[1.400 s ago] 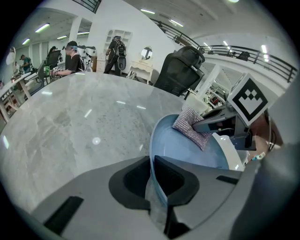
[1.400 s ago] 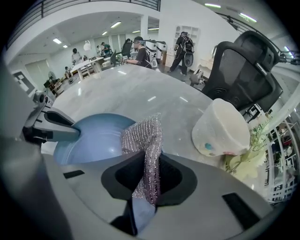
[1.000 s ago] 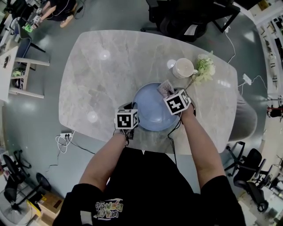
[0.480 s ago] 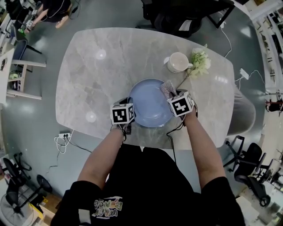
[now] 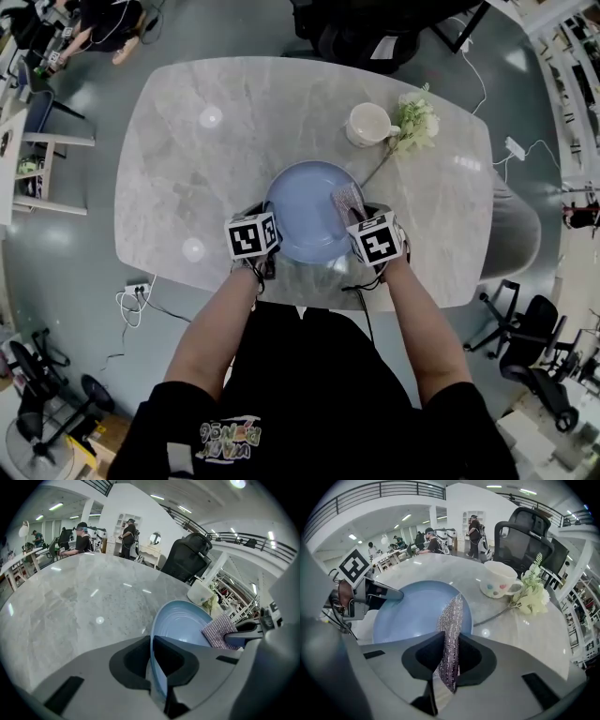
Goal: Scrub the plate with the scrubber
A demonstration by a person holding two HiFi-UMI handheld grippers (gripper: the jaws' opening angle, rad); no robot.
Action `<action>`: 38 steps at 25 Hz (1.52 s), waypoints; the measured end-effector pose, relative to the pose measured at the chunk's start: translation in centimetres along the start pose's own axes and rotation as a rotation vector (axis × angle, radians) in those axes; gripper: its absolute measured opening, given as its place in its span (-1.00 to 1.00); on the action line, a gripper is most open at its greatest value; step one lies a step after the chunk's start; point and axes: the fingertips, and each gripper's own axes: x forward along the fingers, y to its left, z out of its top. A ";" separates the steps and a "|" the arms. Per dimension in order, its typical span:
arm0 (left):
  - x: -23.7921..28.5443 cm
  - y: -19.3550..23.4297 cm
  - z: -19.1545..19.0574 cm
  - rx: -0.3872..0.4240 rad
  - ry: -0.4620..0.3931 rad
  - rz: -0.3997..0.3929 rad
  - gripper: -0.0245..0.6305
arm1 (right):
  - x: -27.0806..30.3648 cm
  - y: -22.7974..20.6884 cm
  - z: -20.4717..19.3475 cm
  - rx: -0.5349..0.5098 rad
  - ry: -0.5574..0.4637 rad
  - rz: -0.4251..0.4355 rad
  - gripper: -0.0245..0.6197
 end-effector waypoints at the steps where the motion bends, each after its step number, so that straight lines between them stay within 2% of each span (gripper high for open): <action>1: 0.0 0.0 0.0 -0.001 -0.001 0.001 -0.81 | -0.1 0.3 -0.1 0.007 -0.007 0.007 -0.70; 11: 0.1 -0.1 0.0 -0.017 -0.010 0.010 -0.81 | -0.3 5.2 -1.0 0.053 -0.021 0.109 -0.70; 25: 0.2 -0.1 0.0 -0.044 -0.016 0.001 -0.81 | 2.1 12.0 0.6 -0.038 0.008 0.218 -0.70; 32: 0.2 0.0 0.0 -0.038 -0.005 -0.024 -0.81 | 3.2 11.9 0.6 0.043 0.007 0.257 -0.69; 38: 0.2 -0.2 0.0 -0.026 0.010 -0.048 -0.81 | 2.9 11.4 2.4 0.116 -0.066 0.298 -0.70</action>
